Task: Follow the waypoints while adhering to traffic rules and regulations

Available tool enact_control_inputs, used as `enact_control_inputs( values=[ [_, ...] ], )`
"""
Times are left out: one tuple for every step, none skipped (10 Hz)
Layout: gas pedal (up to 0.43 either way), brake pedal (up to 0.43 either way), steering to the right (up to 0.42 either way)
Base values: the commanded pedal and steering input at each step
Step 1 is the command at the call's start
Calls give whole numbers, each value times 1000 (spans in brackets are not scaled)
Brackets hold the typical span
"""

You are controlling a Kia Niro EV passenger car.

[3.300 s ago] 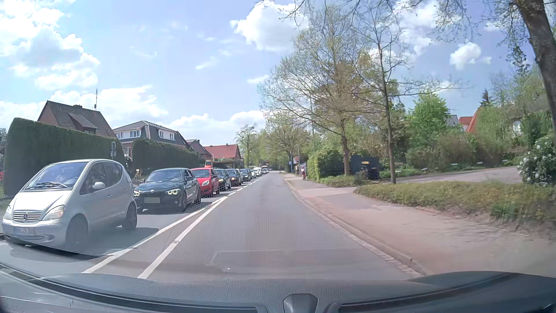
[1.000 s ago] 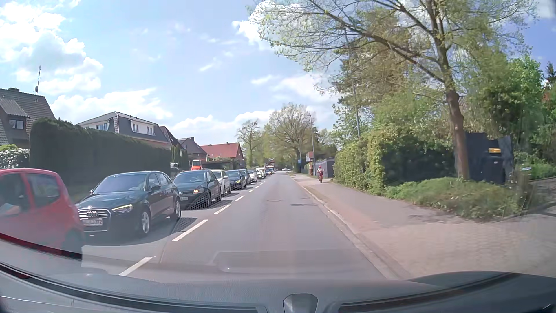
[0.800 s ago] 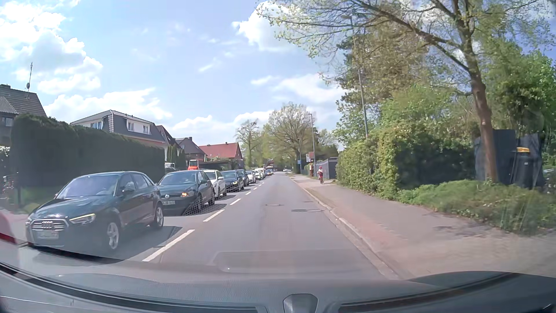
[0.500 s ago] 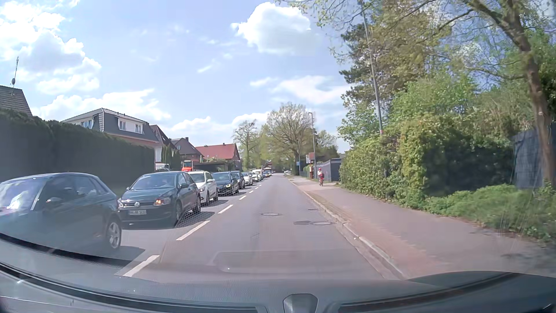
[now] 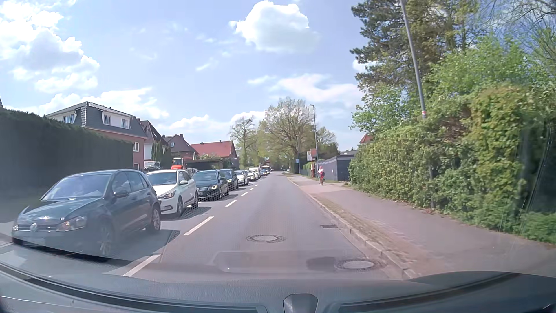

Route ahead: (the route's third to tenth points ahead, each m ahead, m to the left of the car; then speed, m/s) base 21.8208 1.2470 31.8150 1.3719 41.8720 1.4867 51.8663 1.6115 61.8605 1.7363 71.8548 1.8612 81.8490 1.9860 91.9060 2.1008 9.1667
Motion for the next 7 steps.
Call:
enact_control_inputs(
  values=[
    [240,0,-3],
    [240,0,-2],
    [240,0,-2],
    [240,0,-3],
    [220,0,-3],
    [209,0,-3],
    [209,0,-3]
  ],
)
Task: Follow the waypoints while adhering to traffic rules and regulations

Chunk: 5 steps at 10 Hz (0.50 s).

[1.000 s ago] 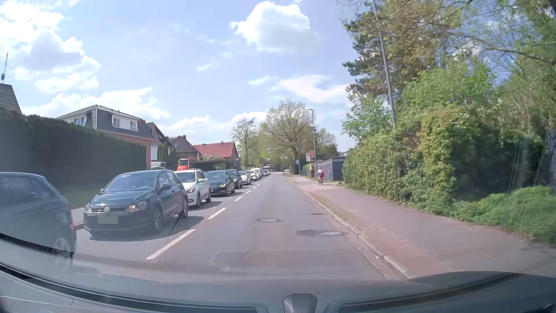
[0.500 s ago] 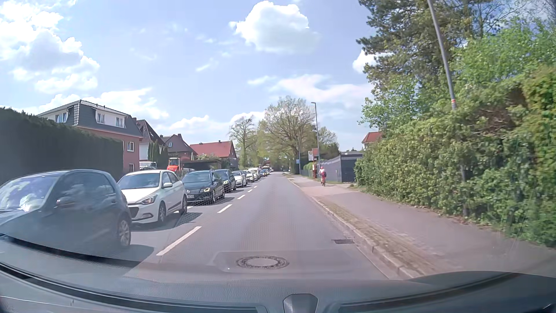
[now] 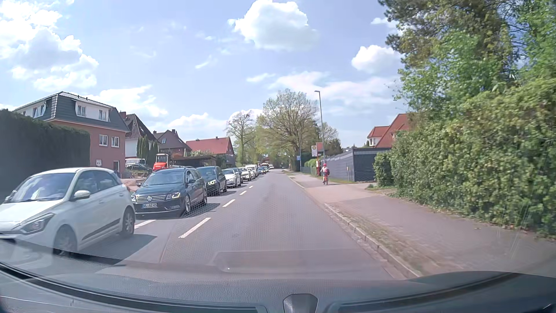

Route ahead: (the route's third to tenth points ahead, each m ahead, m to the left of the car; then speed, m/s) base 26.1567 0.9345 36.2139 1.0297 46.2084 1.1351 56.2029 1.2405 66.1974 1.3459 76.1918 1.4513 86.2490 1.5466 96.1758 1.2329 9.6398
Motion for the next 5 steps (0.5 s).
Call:
enact_control_inputs(
  values=[
    [209,0,-3],
    [209,0,-3],
    [209,0,-3],
    [209,0,-3],
    [197,0,-3]
  ],
)
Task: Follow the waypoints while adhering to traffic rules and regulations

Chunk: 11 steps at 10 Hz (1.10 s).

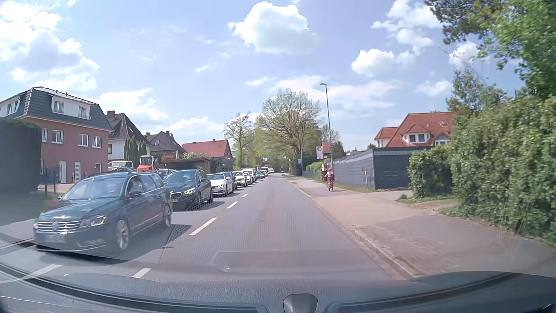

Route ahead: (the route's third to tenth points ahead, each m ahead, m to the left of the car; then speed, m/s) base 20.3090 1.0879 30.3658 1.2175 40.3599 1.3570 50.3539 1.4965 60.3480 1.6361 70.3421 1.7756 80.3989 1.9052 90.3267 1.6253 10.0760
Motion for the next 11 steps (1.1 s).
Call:
enact_control_inputs(
  values=[
    [197,0,-3],
    [197,0,-3],
    [169,0,-3],
    [150,0,-3],
    [150,0,-4],
    [150,0,-4],
    [138,0,-4],
    [138,0,-4],
    [130,0,-3],
    [118,0,-3],
    [118,0,-3]
  ],
)
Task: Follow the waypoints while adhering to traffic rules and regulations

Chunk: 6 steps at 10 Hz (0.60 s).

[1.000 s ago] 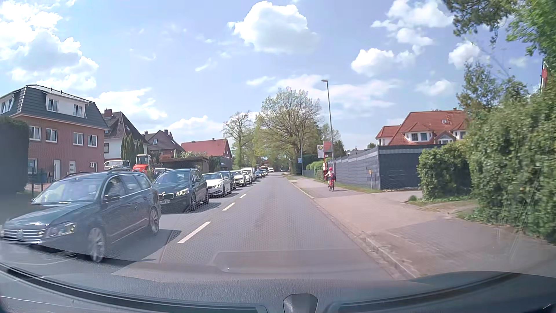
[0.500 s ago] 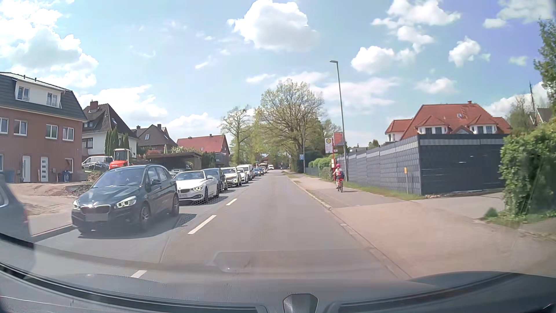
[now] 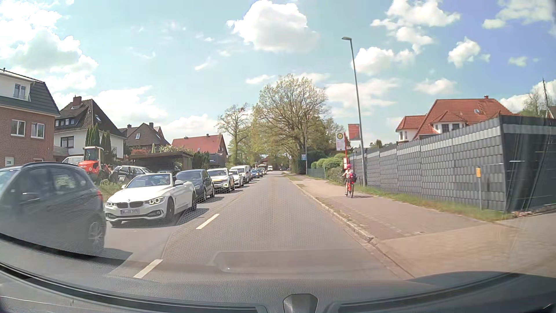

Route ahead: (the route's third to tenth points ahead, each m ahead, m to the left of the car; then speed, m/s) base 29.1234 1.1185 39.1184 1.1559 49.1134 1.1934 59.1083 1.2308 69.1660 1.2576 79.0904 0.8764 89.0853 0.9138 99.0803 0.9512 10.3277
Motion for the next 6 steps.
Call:
enact_control_inputs(
  values=[
    [118,0,-3],
    [118,0,-3],
    [98,0,-3],
    [87,0,-3],
    [79,0,-3],
    [79,0,-3]
  ],
)
